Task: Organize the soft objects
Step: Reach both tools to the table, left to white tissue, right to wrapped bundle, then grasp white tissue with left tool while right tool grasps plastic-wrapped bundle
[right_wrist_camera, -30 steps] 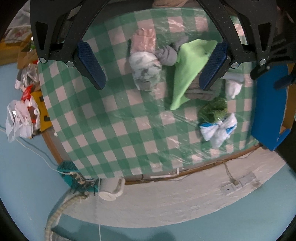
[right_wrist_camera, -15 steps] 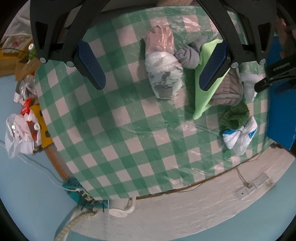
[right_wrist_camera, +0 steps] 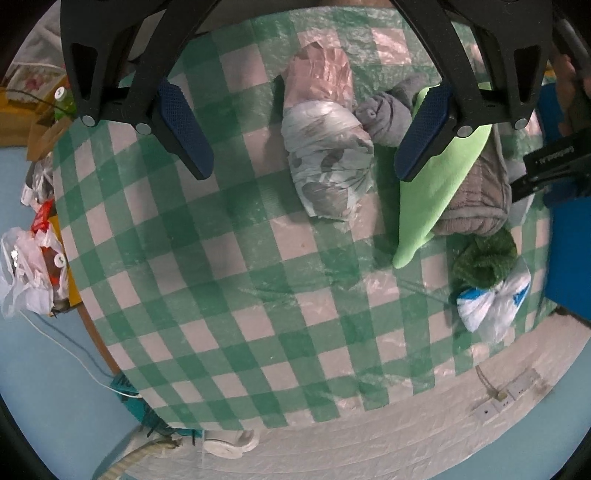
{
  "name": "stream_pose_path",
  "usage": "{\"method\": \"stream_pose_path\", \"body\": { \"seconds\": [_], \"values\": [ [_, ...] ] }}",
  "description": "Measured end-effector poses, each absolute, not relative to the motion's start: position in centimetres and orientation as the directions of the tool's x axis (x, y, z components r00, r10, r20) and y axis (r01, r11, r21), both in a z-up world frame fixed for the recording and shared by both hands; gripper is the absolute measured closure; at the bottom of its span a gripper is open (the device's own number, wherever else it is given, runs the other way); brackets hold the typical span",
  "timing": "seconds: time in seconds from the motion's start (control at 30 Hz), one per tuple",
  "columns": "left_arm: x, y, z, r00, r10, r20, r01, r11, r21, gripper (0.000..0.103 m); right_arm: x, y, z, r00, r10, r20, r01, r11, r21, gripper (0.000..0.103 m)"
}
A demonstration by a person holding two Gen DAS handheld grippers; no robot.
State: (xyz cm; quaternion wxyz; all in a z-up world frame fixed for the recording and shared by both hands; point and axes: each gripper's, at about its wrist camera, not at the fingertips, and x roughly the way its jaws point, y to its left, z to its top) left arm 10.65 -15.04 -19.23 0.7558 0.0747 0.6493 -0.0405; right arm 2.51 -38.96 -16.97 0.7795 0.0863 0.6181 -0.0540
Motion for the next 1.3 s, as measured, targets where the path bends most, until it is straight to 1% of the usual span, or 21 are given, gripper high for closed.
{"method": "stream_pose_path", "body": {
  "seconds": [0.13,0.2,0.27,0.3,0.33,0.37,0.4,0.47,0.5,0.53,0.57,0.6,0.63,0.67,0.8,1.0,1.3],
  "values": [
    [11.2,-14.8,-19.2,0.162,0.012,-0.987,0.167,0.985,0.039,0.015,2.5,-38.8,-17.2,0.224,0.024,-0.974,0.187,0.980,0.067,0.005],
    [11.0,-14.7,-19.6,0.165,0.009,-0.986,0.176,0.984,0.039,0.022,2.6,-38.7,-17.4,0.222,0.024,-0.975,0.180,0.981,0.065,0.005],
    [10.6,-14.7,-19.7,0.177,0.025,-0.984,0.188,0.980,0.058,0.032,2.6,-38.5,-17.6,0.216,0.019,-0.976,0.170,0.984,0.057,0.007],
    [10.7,-14.8,-19.7,0.185,0.036,-0.982,0.195,0.978,0.072,0.033,2.7,-38.3,-17.8,0.211,0.015,-0.977,0.167,0.985,0.051,0.010],
    [10.4,-15.2,-19.6,0.188,0.041,-0.981,0.200,0.977,0.079,0.037,2.7,-38.2,-18.1,0.203,0.014,-0.979,0.162,0.986,0.047,0.012],
    [10.3,-15.5,-19.6,0.190,0.042,-0.981,0.205,0.975,0.082,0.044,2.8,-38.1,-18.3,0.193,0.016,-0.981,0.158,0.986,0.048,0.015],
    [10.4,-15.6,-19.6,0.191,0.041,-0.981,0.211,0.974,0.082,0.047,2.8,-38.0,-18.5,0.187,0.019,-0.982,0.155,0.987,0.048,0.018],
    [9.8,-16.4,-19.3,0.190,0.033,-0.981,0.213,0.974,0.074,0.059,2.8,-38.0,-18.9,0.178,0.019,-0.984,0.152,0.987,0.047,0.023],
    [9.9,-16.5,-19.3,0.191,0.030,-0.981,0.212,0.975,0.071,0.060,2.8,-38.0,-19.0,0.175,0.019,-0.984,0.151,0.987,0.046,0.027],
    [10.0,-16.6,-19.3,0.192,0.026,-0.981,0.209,0.976,0.067,0.063,2.9,-38.1,-19.1,0.175,0.023,-0.984,0.150,0.987,0.049,0.029],
    [9.8,-16.4,-19.2,0.192,0.021,-0.981,0.207,0.977,0.061,0.070,2.9,-38.1,-19.2,0.173,0.027,-0.985,0.147,0.988,0.053,0.037],
    [10.0,-16.2,-19.1,0.191,0.013,-0.982,0.203,0.978,0.053,0.073,2.9,-38.1,-19.2,0.170,0.030,-0.985,0.146,0.988,0.056,0.048],
    [9.9,-16.0,-19.1,0.191,0.007,-0.982,0.195,0.980,0.045,0.074,2.8,-38.4,-19.2,0.166,0.036,-0.986,0.146,0.987,0.061,0.052],
    [9.9,-15.8,-19.0,0.190,0.005,-0.982,0.189,0.981,0.041,0.077,2.8,-38.4,-19.2,0.165,0.037,-0.986,0.147,0.987,0.062,0.053],
    [9.6,-14.5,-18.4,0.194,-0.024,-0.981,0.186,0.983,0.012,0.078,2.8,-38.2,-18.6,0.184,0.030,-0.983,0.138,0.989,0.056,0.057],
    [9.6,-14.1,-17.2,0.214,-0.048,-0.976,0.188,0.982,-0.007,0.078,3.1,-37.5,-16.0,0.243,0.001,-0.970,0.116,0.993,0.030,0.057],
    [7.7,-13.9,-14.9,0.254,-0.064,-0.965,0.192,0.981,-0.014,0.078,3.4,-36.3,-12.8,0.300,0.023,-0.954,0.096,0.994,0.055,0.057]
  ]
}}
